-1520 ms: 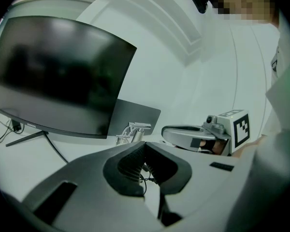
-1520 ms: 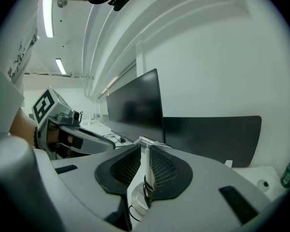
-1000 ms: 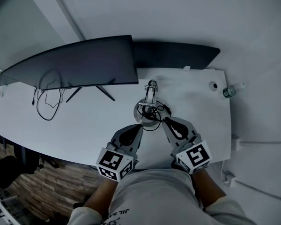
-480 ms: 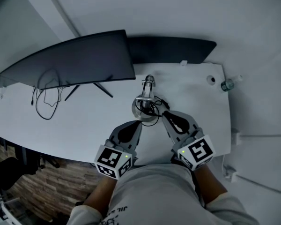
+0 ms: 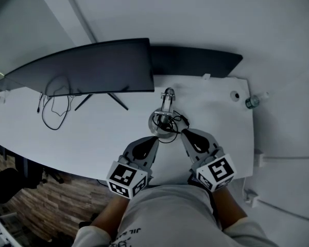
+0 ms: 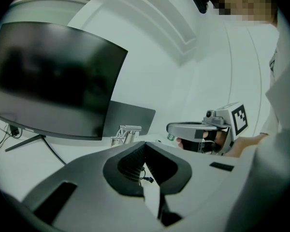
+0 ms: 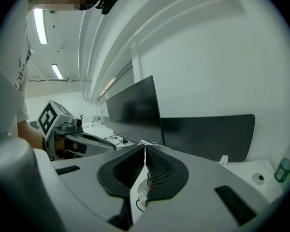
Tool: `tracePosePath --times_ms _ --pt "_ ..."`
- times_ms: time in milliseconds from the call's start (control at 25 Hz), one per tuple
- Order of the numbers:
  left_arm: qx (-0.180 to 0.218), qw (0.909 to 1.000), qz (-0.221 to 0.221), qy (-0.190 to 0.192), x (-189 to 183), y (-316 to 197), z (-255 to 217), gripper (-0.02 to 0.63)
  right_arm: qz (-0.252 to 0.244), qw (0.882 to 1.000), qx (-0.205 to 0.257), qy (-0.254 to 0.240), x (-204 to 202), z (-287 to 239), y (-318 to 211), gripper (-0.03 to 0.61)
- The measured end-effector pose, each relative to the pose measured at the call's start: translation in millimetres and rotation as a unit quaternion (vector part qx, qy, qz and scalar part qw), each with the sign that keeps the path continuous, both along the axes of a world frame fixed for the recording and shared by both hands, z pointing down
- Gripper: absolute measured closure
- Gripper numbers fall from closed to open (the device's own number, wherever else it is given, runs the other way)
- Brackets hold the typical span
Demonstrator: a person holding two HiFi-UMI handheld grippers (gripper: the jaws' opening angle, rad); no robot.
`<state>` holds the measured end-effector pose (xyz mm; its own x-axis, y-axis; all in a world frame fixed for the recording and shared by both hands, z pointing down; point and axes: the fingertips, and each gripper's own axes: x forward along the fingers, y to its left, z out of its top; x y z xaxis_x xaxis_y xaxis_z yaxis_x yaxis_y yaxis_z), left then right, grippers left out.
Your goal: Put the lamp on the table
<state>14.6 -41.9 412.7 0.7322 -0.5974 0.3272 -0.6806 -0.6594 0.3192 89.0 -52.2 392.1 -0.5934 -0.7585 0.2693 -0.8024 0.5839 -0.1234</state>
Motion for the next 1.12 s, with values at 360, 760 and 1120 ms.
tracePosePath --times_ms 360,760,1120 --pt "0.0 1.0 0.0 0.001 1.5 0.4 0.0 0.617 0.002 1.0 0.001 0.002 0.3 -0.5 1.6 0.546" --pt "-0.002 1.0 -0.001 0.002 1.3 0.8 0.6 0.617 0.001 1.0 -0.001 0.004 -0.6 -1.9 1.8 0.546" --pt "-0.003 1.0 0.0 0.003 1.0 1.3 1.3 0.617 -0.003 1.0 0.002 0.0 -3.0 -5.1 2.4 0.546"
